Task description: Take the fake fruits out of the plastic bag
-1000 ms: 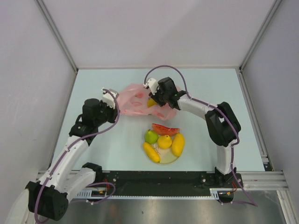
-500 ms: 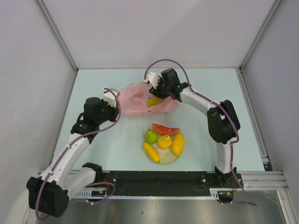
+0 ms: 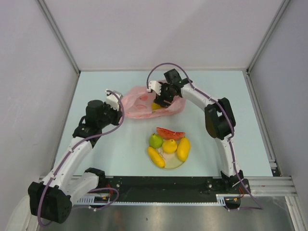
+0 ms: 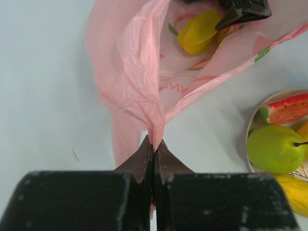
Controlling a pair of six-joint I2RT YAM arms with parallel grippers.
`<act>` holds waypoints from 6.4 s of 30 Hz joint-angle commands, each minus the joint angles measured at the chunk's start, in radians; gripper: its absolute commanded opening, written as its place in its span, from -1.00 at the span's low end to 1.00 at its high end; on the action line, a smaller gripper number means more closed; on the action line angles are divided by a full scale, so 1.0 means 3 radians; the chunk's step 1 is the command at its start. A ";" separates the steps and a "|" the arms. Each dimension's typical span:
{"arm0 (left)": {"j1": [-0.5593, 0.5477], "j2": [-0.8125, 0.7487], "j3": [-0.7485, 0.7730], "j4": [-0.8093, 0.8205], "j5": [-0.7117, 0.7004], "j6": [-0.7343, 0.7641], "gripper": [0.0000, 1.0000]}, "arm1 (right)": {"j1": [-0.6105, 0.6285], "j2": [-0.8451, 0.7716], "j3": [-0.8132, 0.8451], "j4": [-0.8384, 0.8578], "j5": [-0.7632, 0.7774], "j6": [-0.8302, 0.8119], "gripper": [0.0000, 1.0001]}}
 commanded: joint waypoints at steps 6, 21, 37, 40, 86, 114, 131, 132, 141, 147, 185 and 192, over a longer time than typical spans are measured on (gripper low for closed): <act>0.0096 0.0066 0.0173 0.0178 0.0140 -0.0011 -0.99 | 0.0046 0.0196 0.0097 -0.0077 -0.0125 -0.0291 0.64; 0.0122 0.0122 0.0184 0.0244 0.0232 -0.0119 -0.99 | 0.0071 -0.0207 -0.0006 0.1076 -0.0273 0.0466 -0.49; 0.0122 0.0281 0.0291 0.0403 0.0288 -0.0323 -0.99 | 0.0086 -0.1476 -0.0751 0.0866 -0.1080 0.1668 -0.56; 0.0122 0.0311 0.0337 0.0413 0.0299 -0.0349 -0.99 | 0.0087 -0.1639 -0.0986 0.0749 -0.1127 0.1658 -0.56; 0.0065 0.0352 0.0260 0.0551 0.0401 -0.0988 -0.99 | 0.1748 -0.3281 -0.3099 -0.0234 0.0029 0.2205 -0.58; 0.0055 0.0454 0.0235 0.0587 0.0493 -0.1034 -0.99 | 0.1881 -0.3174 -0.3457 0.0079 0.0530 0.2507 0.12; 0.0055 0.0521 0.0495 0.0107 0.0544 -0.0784 -0.99 | 0.1565 -0.3562 -0.2349 -0.1113 0.0070 0.2144 0.25; 0.0055 0.0516 0.0516 0.0040 0.0544 -0.0763 -0.99 | 0.1504 -0.3628 -0.2267 -0.1006 0.0136 0.2235 0.25; -0.0011 0.0362 0.0950 -0.0405 0.0697 -0.0558 -0.99 | 0.0762 -0.2786 -0.1591 0.0942 0.0663 0.1863 -0.02; -0.0022 0.0505 0.1349 -0.0492 0.0897 -0.0461 -0.99 | 0.0675 -0.1687 -0.1514 0.1975 0.0816 0.1290 -0.17; -0.0323 0.0557 0.0915 -0.0139 0.0642 -0.0287 -0.99 | -0.0333 -0.1409 -0.1642 0.0575 0.1211 0.0819 -0.12; -0.0323 0.0460 0.0853 -0.0369 0.0304 -0.0063 -0.99 | 0.0076 -0.1364 -0.1642 0.0794 0.0837 0.0702 -0.05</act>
